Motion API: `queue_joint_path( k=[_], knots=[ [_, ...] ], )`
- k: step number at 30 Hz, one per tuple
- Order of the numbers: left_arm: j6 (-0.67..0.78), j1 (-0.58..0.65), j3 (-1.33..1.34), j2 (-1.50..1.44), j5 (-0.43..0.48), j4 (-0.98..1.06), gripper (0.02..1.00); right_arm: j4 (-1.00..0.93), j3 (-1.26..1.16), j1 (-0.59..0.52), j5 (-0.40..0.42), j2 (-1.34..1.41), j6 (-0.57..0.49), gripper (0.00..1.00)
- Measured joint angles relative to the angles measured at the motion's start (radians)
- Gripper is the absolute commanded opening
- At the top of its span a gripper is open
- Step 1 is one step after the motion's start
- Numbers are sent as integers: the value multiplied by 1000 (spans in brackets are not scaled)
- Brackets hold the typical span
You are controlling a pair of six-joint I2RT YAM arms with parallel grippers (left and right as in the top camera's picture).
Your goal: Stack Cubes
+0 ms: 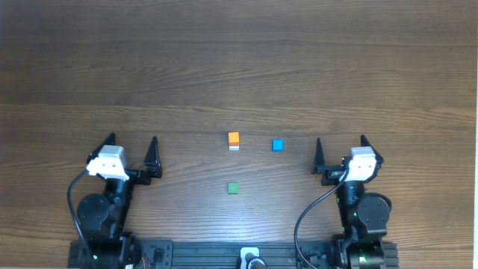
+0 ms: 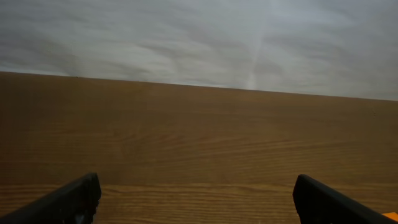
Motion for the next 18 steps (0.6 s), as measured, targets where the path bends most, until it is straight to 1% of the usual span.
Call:
queue_joint_path(
  k=[1, 5, 8, 10, 13, 15, 16, 18],
  knots=[
    [0, 0, 0, 0, 0, 0, 1000, 1, 0, 0, 1, 0, 5, 993],
    [0, 0, 0, 0, 0, 0, 1000, 13, 0, 0, -6, 0, 77, 993],
    [0, 0, 0, 0, 0, 0, 1000, 8, 13, 0, -45, 20, 111, 991],
    [0, 0, 0, 0, 0, 0, 998, -10, 65, 0, -76, 73, 122, 993],
    [0, 0, 0, 0, -2, 0, 1000, -89, 253, 0, -127, 227, 138, 993],
    [0, 0, 0, 1, -2, 2, 998, -183, 352, 0, -146, 302, 143, 991],
    [0, 0, -1, 0, -2, 3, 1000, -251, 437, 0, -164, 380, 144, 991],
    [0, 0, -1, -1, -2, 3, 998, -329, 542, 0, -189, 483, 145, 993]
  ],
)
